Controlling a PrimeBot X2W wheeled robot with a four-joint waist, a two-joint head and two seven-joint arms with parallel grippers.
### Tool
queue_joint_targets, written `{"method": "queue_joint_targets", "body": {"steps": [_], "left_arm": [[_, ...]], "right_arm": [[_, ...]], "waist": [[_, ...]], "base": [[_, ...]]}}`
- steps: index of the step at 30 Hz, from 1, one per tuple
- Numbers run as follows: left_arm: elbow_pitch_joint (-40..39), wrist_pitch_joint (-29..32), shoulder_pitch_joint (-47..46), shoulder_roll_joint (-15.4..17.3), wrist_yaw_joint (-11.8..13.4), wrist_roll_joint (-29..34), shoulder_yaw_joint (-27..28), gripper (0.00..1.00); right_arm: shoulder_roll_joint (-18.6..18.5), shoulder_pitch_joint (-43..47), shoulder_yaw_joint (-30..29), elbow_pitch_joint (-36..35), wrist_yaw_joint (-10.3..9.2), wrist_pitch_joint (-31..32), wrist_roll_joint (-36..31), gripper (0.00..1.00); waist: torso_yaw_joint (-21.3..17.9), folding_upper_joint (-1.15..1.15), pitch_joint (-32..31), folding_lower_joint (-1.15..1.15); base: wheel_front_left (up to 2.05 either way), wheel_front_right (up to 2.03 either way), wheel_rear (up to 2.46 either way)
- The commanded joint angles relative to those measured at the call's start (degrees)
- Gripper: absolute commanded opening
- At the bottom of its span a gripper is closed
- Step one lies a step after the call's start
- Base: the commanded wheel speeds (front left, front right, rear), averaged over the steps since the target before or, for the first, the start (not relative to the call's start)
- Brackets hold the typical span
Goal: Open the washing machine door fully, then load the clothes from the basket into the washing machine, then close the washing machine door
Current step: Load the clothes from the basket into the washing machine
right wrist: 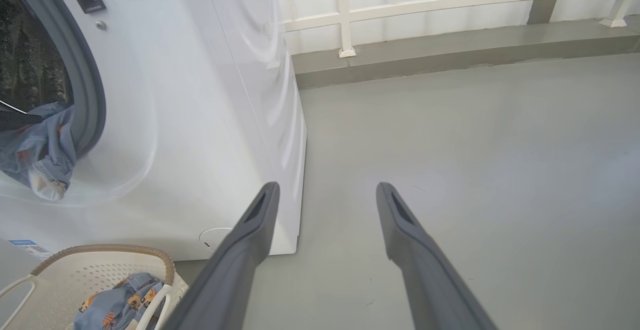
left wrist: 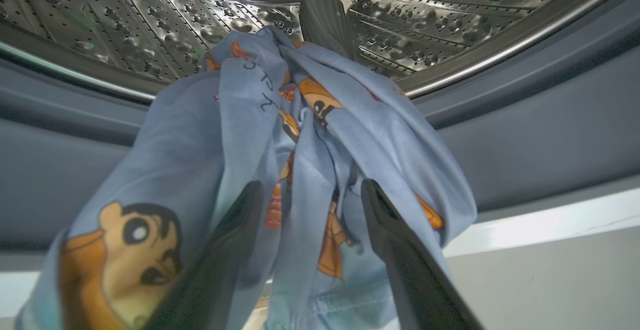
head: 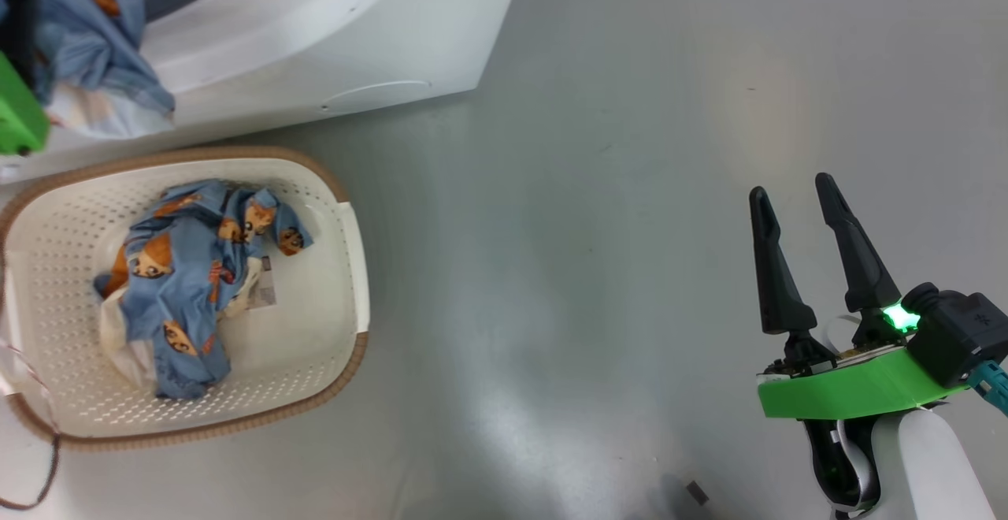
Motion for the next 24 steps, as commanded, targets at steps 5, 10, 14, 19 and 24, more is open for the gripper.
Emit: {"method": "queue_joint_targets", "body": {"steps": [5, 10, 14, 19, 24], "left_arm": [[2.0, 2.8, -3.4, 4.4, 1.4, 0.6, 1.9, 1.0], [4.2, 6.5, -3.9, 4.8, 2.0, 0.0, 1.4, 1.0], [4.8, 9.1, -4.2, 4.8, 2.2, -1.0, 1.2, 0.41], [4.4, 9.9, -4.8, 5.4, 1.7, -1.0, 0.7, 0.0], [3.7, 9.0, -6.0, 6.1, 1.6, -0.9, 1.3, 0.0]], "right_arm": [[0.1, -0.1, 2.1, -0.8, 0.35, -0.7, 1.8, 1.0], [0.1, -0.1, 2.5, -0.7, 0.35, -0.7, 2.5, 1.0], [0.1, -0.2, 2.6, -0.7, 0.35, -0.7, 2.9, 1.0], [0.1, -0.5, 2.8, -0.7, 0.35, -0.7, 3.3, 1.0], [0.1, -0.6, 2.9, -0.8, 0.35, -0.7, 2.9, 1.0]], "waist": [[-1.9, 0.0, 0.5, 0.0], [-2.9, 0.0, 0.6, 0.0], [-3.3, 0.0, 1.0, 0.0], [-3.4, 0.0, 1.3, 0.0], [-3.4, 0.0, 1.7, 0.0]], "base": [[0.0, 0.0, 0.0], [0.0, 0.0, 0.0], [0.0, 0.0, 0.0], [0.0, 0.0, 0.0], [0.0, 0.0, 0.0]]}}
